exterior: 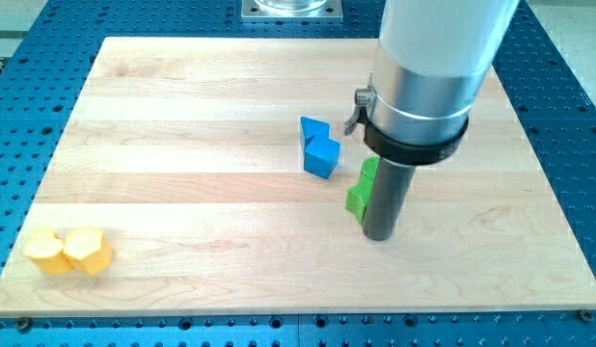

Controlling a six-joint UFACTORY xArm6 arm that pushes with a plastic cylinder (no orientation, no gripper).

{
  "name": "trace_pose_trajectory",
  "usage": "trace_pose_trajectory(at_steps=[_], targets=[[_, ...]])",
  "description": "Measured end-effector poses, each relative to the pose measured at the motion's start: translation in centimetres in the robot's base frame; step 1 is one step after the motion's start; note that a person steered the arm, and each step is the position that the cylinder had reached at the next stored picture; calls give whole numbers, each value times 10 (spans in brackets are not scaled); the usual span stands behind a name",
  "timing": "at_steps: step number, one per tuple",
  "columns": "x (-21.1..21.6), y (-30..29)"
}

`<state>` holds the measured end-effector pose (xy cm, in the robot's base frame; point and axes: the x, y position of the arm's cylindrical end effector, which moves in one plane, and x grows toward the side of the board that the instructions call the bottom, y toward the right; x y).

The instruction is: Move the blue blocks to the center right

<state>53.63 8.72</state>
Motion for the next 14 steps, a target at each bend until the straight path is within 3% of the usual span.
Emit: trace_pose_trajectory(at_steps=[2, 4, 6, 7, 11, 13, 14], targets=[[-23, -1], [-6, -31], [-48, -6], [-54, -28], [-133, 13], [-136, 90], [-152, 66]])
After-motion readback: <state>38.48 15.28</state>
